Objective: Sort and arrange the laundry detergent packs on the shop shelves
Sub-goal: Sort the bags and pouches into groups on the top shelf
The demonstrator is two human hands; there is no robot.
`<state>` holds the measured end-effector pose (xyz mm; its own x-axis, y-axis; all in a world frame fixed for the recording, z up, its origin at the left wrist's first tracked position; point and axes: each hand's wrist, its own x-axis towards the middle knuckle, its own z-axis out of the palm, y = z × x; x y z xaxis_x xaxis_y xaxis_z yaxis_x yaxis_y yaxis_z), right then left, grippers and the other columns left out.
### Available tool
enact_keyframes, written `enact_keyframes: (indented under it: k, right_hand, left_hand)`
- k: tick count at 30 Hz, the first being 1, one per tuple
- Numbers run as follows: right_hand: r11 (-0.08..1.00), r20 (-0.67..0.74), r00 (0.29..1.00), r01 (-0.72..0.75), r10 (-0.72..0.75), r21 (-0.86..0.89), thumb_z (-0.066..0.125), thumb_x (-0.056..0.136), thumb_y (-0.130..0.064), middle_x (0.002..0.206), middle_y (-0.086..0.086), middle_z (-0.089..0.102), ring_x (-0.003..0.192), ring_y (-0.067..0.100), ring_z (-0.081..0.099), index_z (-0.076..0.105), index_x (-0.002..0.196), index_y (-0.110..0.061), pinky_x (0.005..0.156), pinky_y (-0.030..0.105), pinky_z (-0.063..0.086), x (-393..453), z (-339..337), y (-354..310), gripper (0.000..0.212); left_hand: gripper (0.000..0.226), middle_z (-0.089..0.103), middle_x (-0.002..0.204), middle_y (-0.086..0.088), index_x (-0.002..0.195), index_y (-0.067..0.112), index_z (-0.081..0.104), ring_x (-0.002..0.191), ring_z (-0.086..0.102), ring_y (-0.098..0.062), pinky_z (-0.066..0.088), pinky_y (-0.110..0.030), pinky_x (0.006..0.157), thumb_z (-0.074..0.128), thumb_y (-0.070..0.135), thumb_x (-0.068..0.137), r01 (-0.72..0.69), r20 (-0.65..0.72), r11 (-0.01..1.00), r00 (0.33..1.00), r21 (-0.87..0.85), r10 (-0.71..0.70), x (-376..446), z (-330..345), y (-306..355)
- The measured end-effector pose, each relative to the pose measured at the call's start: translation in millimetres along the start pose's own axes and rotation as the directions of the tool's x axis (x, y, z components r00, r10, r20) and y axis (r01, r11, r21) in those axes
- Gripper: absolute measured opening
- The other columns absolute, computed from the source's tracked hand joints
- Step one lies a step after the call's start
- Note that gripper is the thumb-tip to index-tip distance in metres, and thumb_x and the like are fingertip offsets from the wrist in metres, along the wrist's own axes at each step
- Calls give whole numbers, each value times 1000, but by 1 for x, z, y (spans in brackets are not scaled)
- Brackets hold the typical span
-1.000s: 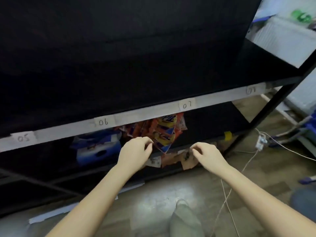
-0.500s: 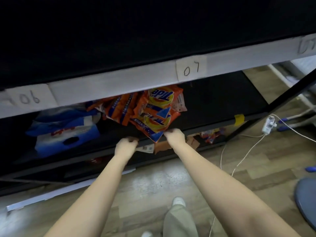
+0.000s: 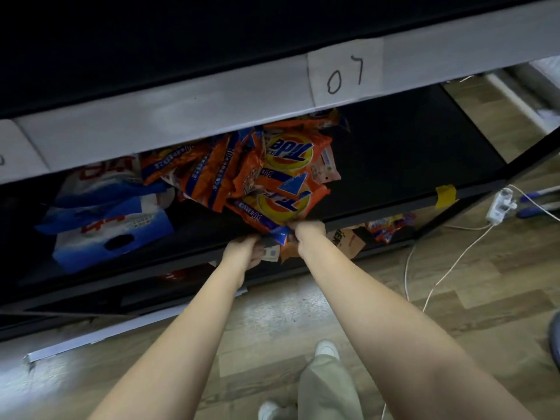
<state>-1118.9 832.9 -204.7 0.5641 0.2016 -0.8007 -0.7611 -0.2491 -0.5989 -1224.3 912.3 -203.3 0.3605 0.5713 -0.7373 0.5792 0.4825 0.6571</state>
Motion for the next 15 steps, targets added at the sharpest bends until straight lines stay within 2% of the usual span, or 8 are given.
enact_keyframes:
  k: [2, 3, 4, 6, 7, 9, 12, 15]
  right_hand:
    - [995, 38, 998, -49, 46, 86, 59, 89, -2, 77, 12, 59, 53, 13, 49, 59, 96, 1, 49, 19, 44, -7, -11, 12, 7]
    - [991, 62, 997, -63, 56, 118, 59, 89, -1, 71, 9, 57, 49, 11, 48, 57, 85, -3, 43, 15, 41, -9, -19, 21, 5]
    - [987, 82, 993, -90, 79, 134, 58, 89, 0, 70, 7, 57, 47, 9, 47, 55, 78, -6, 39, 13, 39, -13, -28, 32, 12]
    - [983, 130, 989, -94, 74, 158, 58, 90, 0, 71, 5, 61, 49, 7, 48, 57, 78, -8, 41, 13, 39, -27, -43, 50, 14]
    - [987, 166, 985, -81, 57, 142, 58, 90, 0, 70, 3, 63, 50, 6, 49, 59, 81, -8, 42, 13, 38, -28, -51, 60, 12]
    - [993, 224, 973, -80, 58, 88, 60, 88, 0, 65, 0, 66, 53, 6, 53, 61, 83, -9, 44, 12, 39, -38, -60, 75, 11]
    - [993, 275, 957, -113, 96, 46, 63, 87, -4, 64, -3, 68, 62, 8, 59, 61, 81, -13, 51, 13, 45, -40, -71, 87, 11]
    - [987, 305, 945, -144, 118, 65, 63, 88, -12, 80, 1, 71, 78, 12, 64, 61, 93, -12, 61, 18, 50, -31, -86, 93, 5]
  left_hand:
    - [32, 66, 96, -11, 118, 4, 56, 87, 63, -20, 50, -29, 81, 50, 26, 97, 57, 41, 993, 998, -105, -53, -3, 1, -7]
    - [31, 65, 101, -13, 116, 4, 56, 92, 63, -21, 49, -30, 83, 50, 28, 97, 84, 63, 981, 995, -173, -74, -5, 2, -10]
    - [29, 64, 103, -14, 111, 5, 57, 93, 63, -21, 50, -30, 83, 52, 29, 96, 111, 90, 963, 992, -247, -91, -7, 4, -13]
    - [24, 69, 93, -11, 103, 8, 59, 82, 67, -19, 55, -29, 74, 52, 30, 96, 174, 170, 913, 978, -370, -117, -11, 11, -19]
    - [26, 72, 86, -9, 102, 9, 61, 75, 69, -18, 56, -30, 69, 51, 32, 96, 207, 215, 886, 968, -414, -125, -12, 15, -23]
    - [31, 74, 81, -10, 107, 7, 63, 73, 69, -21, 56, -36, 68, 51, 33, 96, 258, 259, 845, 955, -468, -148, -13, 22, -32]
    - [35, 72, 88, -14, 122, 5, 57, 72, 71, -26, 58, -39, 58, 59, 22, 92, 241, 204, 826, 967, -510, -156, -10, 25, -45]
    - [24, 70, 90, -14, 116, 8, 57, 65, 71, -25, 57, -41, 57, 57, 11, 93, 189, 165, 830, 979, -525, -119, -11, 26, -49]
